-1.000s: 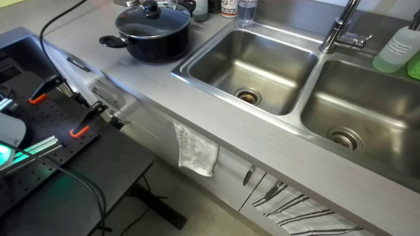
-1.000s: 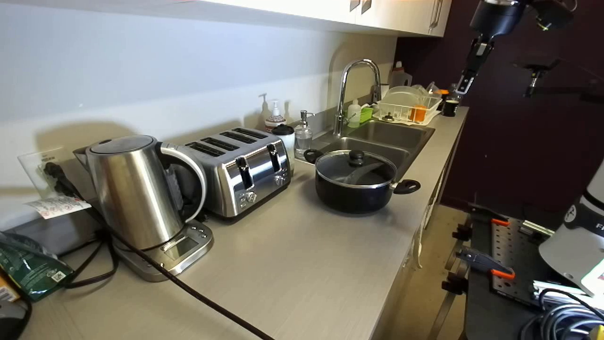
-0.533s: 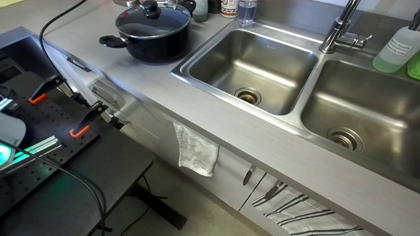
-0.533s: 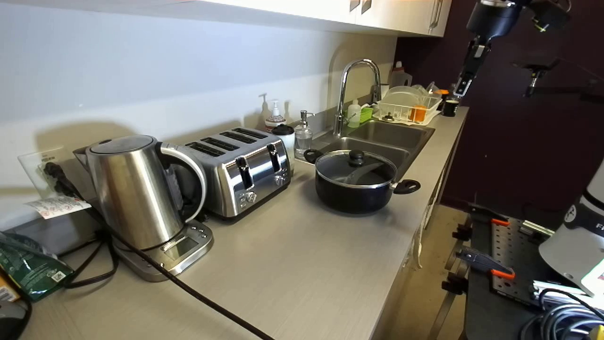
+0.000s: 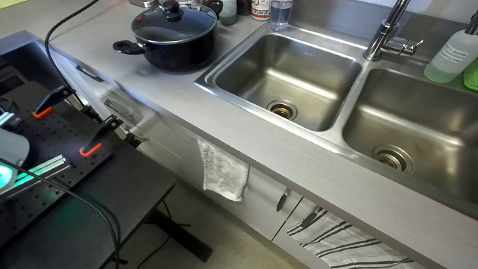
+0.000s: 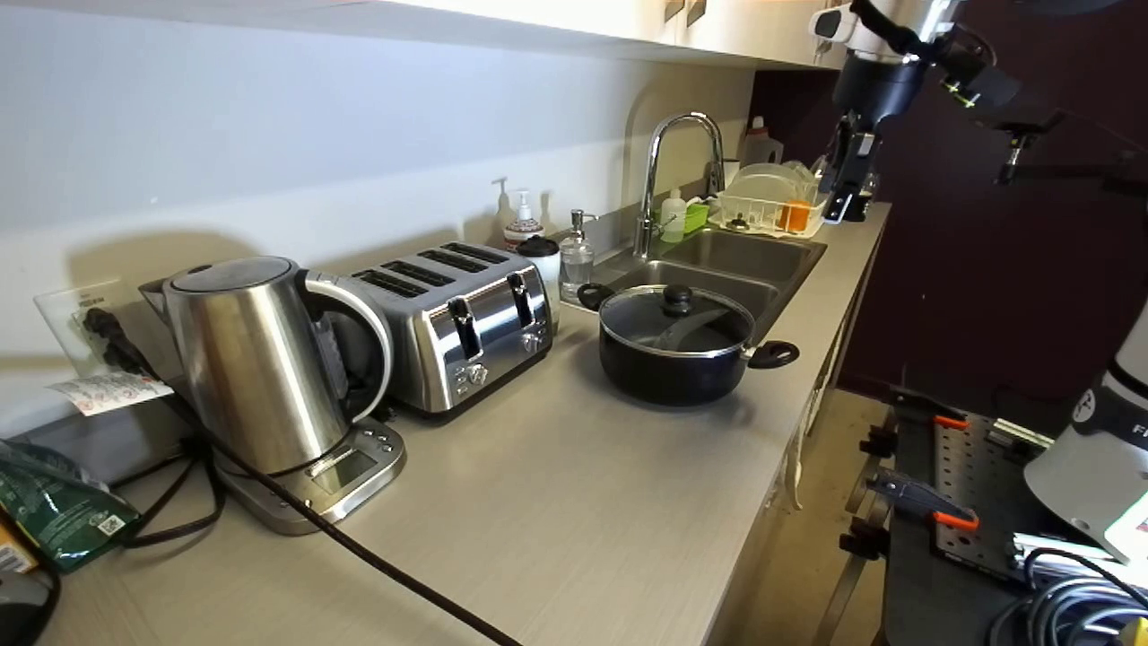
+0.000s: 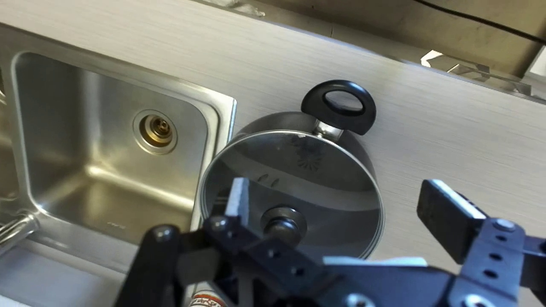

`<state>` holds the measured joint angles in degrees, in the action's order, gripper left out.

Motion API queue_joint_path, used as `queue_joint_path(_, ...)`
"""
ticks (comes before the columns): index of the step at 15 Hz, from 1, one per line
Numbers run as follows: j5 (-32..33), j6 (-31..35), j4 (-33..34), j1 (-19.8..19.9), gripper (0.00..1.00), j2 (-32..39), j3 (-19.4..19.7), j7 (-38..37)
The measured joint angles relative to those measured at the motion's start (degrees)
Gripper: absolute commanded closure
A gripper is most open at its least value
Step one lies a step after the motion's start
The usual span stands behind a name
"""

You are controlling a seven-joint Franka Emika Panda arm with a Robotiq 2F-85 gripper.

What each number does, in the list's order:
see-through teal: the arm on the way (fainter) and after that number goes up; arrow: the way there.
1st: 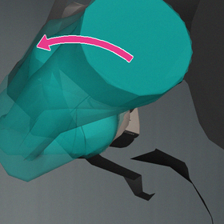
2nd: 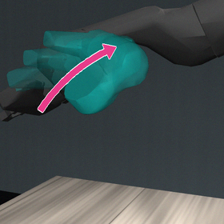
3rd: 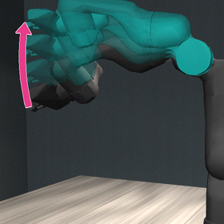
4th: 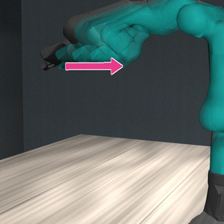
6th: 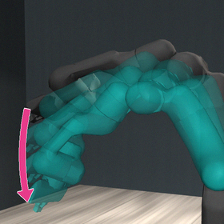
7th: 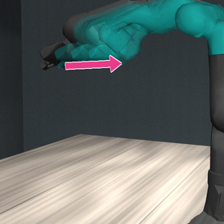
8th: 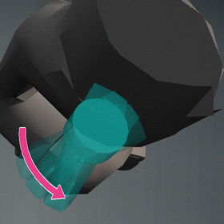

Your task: Take the lid off the pot and place it to the left of the pot

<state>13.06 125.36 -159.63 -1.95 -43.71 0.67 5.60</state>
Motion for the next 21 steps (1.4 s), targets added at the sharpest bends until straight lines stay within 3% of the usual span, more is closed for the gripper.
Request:
queue_joint_path(10,-0.07,18.54,2.34,0.2,0.0,20.73,3.89,5.66)
queue_joint_path(21,-3.1,23.98,12.18,0.17,0.0,36.7,3.72,11.22)
